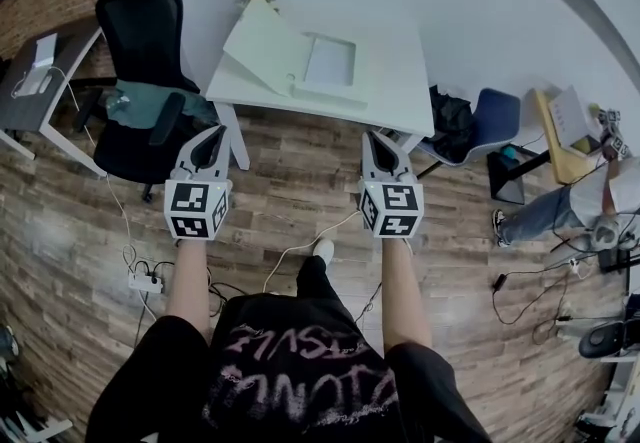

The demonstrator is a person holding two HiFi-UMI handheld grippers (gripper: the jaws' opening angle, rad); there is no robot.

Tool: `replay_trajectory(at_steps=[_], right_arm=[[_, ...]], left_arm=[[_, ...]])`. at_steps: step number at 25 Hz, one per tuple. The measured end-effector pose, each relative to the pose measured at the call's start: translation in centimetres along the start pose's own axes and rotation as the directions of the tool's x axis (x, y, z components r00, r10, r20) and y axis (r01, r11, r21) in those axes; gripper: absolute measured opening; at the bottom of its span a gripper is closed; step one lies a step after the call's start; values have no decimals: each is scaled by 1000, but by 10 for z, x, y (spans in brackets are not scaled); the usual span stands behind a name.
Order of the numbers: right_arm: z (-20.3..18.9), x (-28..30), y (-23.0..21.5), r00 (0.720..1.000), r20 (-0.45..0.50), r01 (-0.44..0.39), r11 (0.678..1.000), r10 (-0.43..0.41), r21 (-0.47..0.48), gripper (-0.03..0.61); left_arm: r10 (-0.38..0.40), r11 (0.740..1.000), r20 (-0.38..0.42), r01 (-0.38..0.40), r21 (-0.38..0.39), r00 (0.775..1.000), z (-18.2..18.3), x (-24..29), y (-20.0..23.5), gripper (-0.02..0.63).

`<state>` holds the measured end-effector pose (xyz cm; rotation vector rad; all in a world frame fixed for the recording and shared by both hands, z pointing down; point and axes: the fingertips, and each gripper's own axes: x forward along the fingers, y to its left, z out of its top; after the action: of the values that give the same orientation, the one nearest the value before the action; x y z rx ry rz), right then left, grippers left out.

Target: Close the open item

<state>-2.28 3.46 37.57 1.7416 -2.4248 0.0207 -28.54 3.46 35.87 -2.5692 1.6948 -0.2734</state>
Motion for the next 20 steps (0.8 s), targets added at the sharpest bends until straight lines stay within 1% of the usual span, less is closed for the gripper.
replay_trajectory(at_steps=[9,15,20], right_arm=[[-10,75,-64,1000,-14,-22,1000,22,11,11],[-15,134,-115,998,-19,-56,998,56,25,11],[-14,173,-149,995,-19,-97,994,98,47,11]], left_arm=[[24,1000,-18,-24,1,1000,1,93,1,3],[54,999,-46,-53,12,998,2,159,-3,3],[94,996,-76,-92,20,993,10,201,-4,3]])
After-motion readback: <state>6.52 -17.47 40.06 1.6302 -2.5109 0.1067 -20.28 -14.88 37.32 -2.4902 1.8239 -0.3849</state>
